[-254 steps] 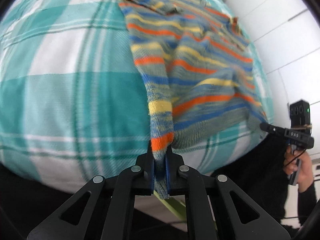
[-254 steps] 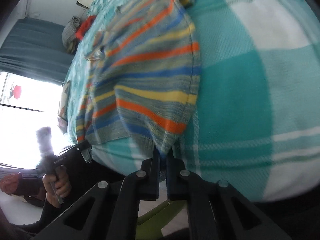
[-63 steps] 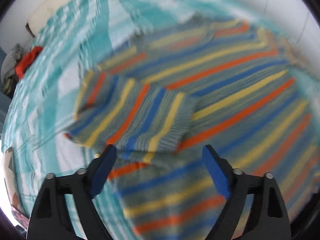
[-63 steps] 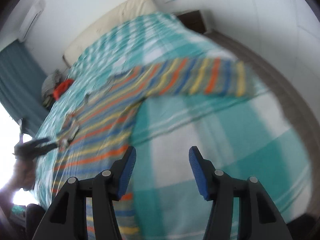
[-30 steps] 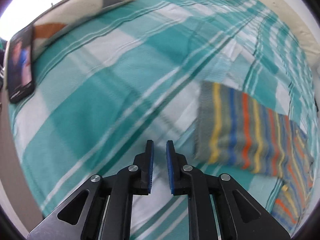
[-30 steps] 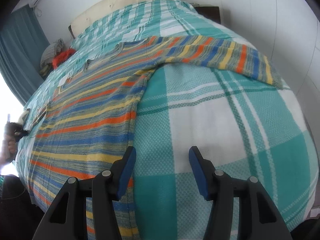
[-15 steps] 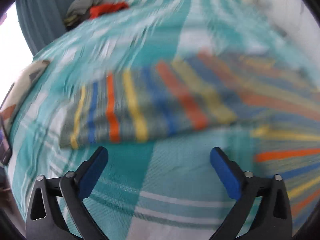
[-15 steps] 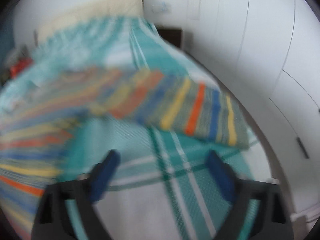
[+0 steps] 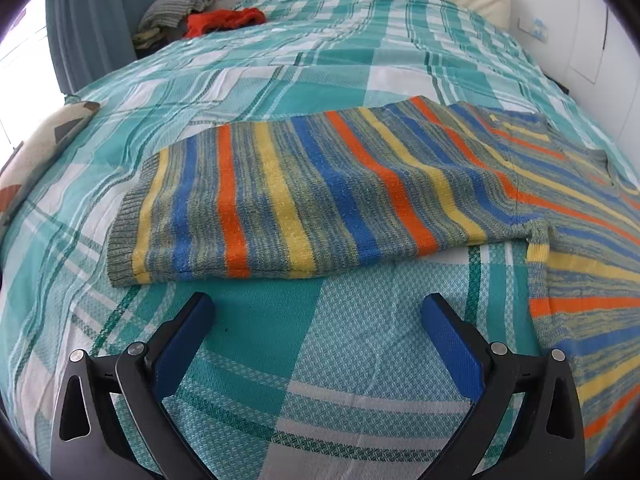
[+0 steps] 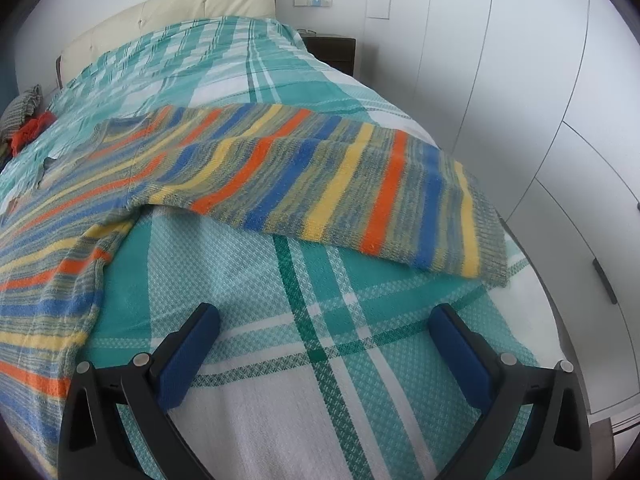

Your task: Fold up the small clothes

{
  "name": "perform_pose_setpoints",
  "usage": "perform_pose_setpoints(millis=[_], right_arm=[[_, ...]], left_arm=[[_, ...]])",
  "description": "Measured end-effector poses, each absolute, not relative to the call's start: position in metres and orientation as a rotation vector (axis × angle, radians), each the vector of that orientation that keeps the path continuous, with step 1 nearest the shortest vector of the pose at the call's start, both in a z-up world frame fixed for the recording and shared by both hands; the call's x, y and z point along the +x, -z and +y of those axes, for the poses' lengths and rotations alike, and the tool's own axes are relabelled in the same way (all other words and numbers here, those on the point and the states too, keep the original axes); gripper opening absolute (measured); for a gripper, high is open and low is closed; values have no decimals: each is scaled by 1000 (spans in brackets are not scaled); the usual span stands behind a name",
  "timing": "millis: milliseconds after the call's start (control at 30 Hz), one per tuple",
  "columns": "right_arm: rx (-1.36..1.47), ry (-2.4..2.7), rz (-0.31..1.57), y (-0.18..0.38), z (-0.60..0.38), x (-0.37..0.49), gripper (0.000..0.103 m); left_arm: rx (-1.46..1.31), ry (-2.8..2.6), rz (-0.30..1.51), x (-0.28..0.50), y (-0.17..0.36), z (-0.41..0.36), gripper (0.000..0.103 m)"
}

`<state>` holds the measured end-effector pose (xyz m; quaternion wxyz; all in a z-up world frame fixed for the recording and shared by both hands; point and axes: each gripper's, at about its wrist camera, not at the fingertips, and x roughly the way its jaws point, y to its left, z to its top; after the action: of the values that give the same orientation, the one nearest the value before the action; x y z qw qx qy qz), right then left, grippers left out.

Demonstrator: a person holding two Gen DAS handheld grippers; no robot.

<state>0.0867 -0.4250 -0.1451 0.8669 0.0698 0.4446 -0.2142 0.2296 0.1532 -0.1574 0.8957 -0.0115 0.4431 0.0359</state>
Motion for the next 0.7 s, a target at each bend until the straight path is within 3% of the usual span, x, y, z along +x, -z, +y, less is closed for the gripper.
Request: perform_pose_setpoints(millis=[700], right_arm=[[145, 449, 933, 144, -426, 84, 103]], left_arm=[[-22, -74, 918, 229, 157, 153, 103]])
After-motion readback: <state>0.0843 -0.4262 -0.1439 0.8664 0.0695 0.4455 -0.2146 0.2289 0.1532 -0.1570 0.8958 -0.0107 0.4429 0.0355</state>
